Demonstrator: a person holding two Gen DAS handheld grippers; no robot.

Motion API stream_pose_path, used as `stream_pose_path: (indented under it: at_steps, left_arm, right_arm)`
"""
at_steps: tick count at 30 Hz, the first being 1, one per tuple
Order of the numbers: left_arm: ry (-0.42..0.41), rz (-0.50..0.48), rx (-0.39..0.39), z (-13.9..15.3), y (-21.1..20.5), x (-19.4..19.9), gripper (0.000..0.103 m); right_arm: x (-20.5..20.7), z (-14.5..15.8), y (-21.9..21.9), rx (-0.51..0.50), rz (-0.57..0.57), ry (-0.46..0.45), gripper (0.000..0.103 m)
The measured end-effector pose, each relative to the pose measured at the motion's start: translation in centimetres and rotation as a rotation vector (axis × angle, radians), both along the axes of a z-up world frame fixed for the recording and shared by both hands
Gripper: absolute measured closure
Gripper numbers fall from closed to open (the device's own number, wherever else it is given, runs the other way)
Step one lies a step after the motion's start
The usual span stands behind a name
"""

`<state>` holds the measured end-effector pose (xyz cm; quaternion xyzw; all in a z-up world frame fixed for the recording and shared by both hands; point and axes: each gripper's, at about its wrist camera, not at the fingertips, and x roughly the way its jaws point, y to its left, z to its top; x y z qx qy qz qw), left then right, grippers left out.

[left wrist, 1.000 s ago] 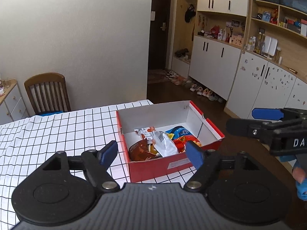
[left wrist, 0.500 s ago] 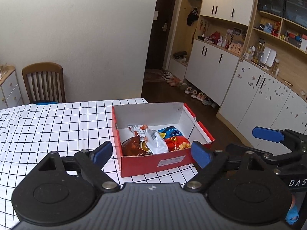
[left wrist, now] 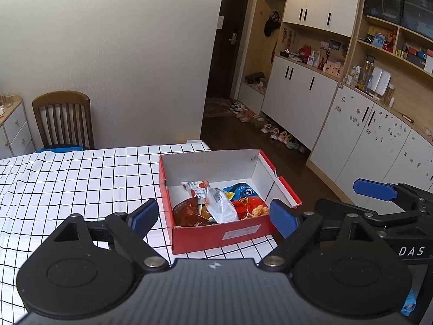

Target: Organize snacks

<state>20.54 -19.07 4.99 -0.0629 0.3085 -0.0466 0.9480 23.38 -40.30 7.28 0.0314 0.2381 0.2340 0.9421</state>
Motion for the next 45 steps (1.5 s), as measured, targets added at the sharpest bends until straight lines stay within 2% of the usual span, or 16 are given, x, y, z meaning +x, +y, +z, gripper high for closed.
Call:
stream_pose_path:
  at_steps: [45]
  left_arm:
    - [0.011,-0.010,0.000,-0.33,-0.56,0.22,0.014]
  right_arm:
    - [0.24,0.01,-0.15,0.014,-0.004,0.019,0.000]
